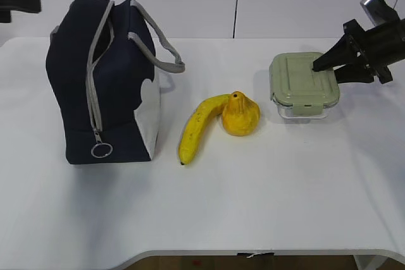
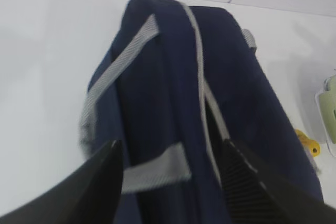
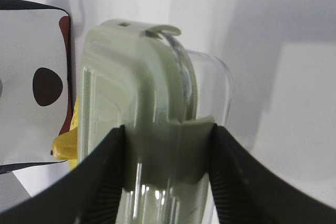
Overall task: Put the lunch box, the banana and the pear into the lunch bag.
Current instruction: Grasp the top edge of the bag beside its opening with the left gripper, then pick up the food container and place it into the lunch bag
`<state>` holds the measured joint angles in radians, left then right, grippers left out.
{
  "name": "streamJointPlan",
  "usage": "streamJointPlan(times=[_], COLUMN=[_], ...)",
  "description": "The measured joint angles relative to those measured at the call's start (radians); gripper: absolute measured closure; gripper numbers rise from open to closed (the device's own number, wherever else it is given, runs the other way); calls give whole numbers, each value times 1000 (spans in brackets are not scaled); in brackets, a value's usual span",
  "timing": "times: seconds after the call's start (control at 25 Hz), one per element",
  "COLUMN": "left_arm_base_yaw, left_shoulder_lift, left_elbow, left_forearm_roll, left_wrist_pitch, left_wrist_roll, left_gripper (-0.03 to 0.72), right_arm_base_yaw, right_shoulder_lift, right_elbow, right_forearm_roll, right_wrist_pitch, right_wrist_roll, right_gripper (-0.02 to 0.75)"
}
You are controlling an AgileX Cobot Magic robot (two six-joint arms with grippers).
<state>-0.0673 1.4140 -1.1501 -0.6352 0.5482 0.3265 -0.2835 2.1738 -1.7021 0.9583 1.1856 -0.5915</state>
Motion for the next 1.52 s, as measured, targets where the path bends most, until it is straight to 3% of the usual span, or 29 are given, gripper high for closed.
streamJointPlan(times=[0.2,0.56,0.68,0.8,0.88,1.52], left_arm_base_yaw=[-31,-34,-34,-34,-34,-72], left_shoulder_lift=[163,296,305,305,305,291], left_elbow=[-115,-186,-186,-188,-188,-256], left_forearm_roll=[-27,-30,-45,-53,-58,-91], left_wrist_pitch=[-8,-25,-25,-25,-25,23], left_wrist_roll=[19,21,21,23,23,-15], left_gripper=[226,238,364,587,671,693], right_arm_base_yaw=[0,0,0,0,0,5], right_shoulder_lift=[0,0,-1,-1,-1,-93], right_elbow=[0,0,0,0,0,-10], right_forearm_roll=[0,0,2,15,15,61], right_wrist_pitch=[0,0,0,0,0,0], right_wrist_roll=[0,0,0,0,0,124], right_gripper=[369,369,369,369,369,370])
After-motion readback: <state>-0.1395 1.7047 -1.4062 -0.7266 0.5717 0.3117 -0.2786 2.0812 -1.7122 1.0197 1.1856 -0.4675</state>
